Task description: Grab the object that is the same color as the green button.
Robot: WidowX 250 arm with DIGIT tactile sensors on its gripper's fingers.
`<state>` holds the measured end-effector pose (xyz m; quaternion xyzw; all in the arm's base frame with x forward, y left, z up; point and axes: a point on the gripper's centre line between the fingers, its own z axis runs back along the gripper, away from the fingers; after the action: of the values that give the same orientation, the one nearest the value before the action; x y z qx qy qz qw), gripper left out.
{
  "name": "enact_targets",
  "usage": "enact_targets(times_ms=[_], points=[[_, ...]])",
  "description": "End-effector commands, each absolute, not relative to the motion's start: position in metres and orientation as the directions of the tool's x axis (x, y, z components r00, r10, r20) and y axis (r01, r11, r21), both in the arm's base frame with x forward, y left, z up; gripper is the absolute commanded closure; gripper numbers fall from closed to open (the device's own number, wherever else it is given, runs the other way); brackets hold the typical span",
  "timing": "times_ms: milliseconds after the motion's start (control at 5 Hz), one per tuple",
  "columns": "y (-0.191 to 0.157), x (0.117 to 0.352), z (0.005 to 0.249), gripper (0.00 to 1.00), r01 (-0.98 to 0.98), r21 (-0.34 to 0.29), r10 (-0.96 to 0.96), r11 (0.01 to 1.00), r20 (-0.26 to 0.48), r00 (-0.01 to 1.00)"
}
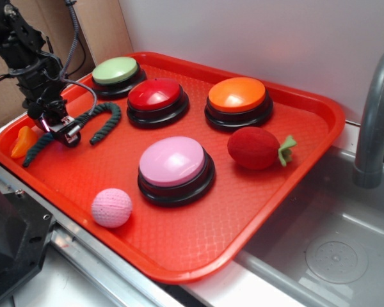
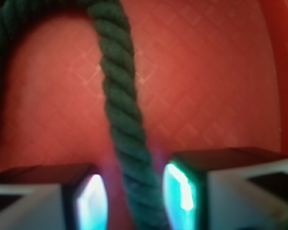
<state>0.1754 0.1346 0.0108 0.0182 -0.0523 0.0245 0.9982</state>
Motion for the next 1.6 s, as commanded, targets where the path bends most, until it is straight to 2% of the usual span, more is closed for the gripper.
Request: enact_targets(times_ms=[0,200,600,800,1000,1200,1400], points=[[0.139,0.179,0.016,1.00,-0.072,0.028,0.069,0.997,0.112,0.991],[0.133,0.182,0.029,1.00,-0.106,0.031,0.102,0.994,0.110,0.989],[0.114,0.181,0.074,1.00,-0.181,0.031,0.177,0.983,0.102,0.979],[0.092,0.183,0.106,1.00,-0.180,-0.013,0.180,0.984,0.118,0.977],[0.066,0.186,0.130,1.00,-0.131,-0.035,0.134,0.991,0.097,0.986],[0.032,0.181,0.152,1.00,-0.077,-0.013,0.077,0.997,0.095,0.992],[0.007,0.181,0.157,1.00,-0.020,-0.011,0.021,1.000,0.098,0.995]])
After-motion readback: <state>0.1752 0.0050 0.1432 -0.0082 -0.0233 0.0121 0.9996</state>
